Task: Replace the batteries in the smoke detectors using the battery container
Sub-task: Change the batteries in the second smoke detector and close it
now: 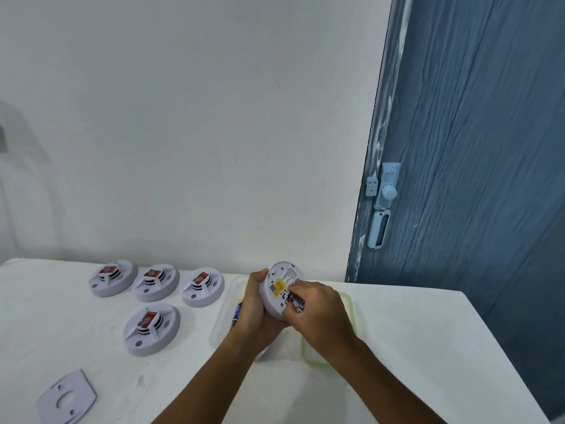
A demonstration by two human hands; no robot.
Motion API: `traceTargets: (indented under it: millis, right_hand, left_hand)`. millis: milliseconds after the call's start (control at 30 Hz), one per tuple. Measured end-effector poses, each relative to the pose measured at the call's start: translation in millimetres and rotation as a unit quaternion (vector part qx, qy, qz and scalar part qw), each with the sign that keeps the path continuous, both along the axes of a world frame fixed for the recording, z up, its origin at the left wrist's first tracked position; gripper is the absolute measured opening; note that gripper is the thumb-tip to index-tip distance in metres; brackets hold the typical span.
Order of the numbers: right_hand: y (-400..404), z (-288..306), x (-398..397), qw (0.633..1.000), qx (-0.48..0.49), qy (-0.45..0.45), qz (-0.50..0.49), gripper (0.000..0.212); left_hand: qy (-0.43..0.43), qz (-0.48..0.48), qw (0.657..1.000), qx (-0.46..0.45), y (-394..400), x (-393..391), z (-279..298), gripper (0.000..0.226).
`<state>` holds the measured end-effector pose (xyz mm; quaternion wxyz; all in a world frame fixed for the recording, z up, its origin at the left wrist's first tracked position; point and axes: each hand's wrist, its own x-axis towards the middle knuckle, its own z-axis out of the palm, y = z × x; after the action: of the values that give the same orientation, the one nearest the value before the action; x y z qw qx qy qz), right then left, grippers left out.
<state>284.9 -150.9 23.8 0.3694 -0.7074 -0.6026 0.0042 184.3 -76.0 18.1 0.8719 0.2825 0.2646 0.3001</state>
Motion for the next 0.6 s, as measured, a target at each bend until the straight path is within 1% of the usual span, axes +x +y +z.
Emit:
traceTargets:
  millis: [133, 233, 333, 433, 500, 533, 600]
  right_hand:
    - [-0.3, -3.8, -0.8, 0.998, 0.068, 0.004, 0.015, 0.028]
    - [-3.0, -7.3, -0.5, 0.995, 0.076, -0.028, 0.062, 0.033]
    - [-7.1, -11.7, 7.8, 0.991, 0.072, -0.031, 0.107, 0.031]
    - [-7.6, -17.7, 17.4, 0.988, 0.083, -0.034, 0.125, 0.025]
    - [-7.8, -19.5, 21.4, 0.987, 0.089, 0.004, 0.131, 0.021]
    - [-8.7, -18.2, 21.3, 0.987, 0.091, 0.053, 0.125, 0.019]
    - [-11.9, -13.6, 23.2, 0.975, 0.1, 0.185, 0.076, 0.014]
  left_hand:
    - [0.002, 0.009, 1.0, -0.01, 1.1, -0.4, -1.9, 0.051]
    - [0.006, 0.017, 0.999, -0.027, -0.3, -0.9, 0.9, 0.049]
    - [-0.004, 0.016, 0.998, -0.059, -0.3, -0.9, 3.1, 0.048]
    - [-0.006, 0.004, 0.997, -0.075, 0.0, -0.6, 2.5, 0.049]
    - [0.0, -0.002, 0.997, -0.071, 0.4, -0.1, 0.5, 0.05]
    - [-0.001, -0.005, 0.998, -0.069, 0.9, 0.4, -0.3, 0.05]
    - [-0.007, -0.004, 0.997, -0.072, 2.4, 1.0, -1.9, 0.049]
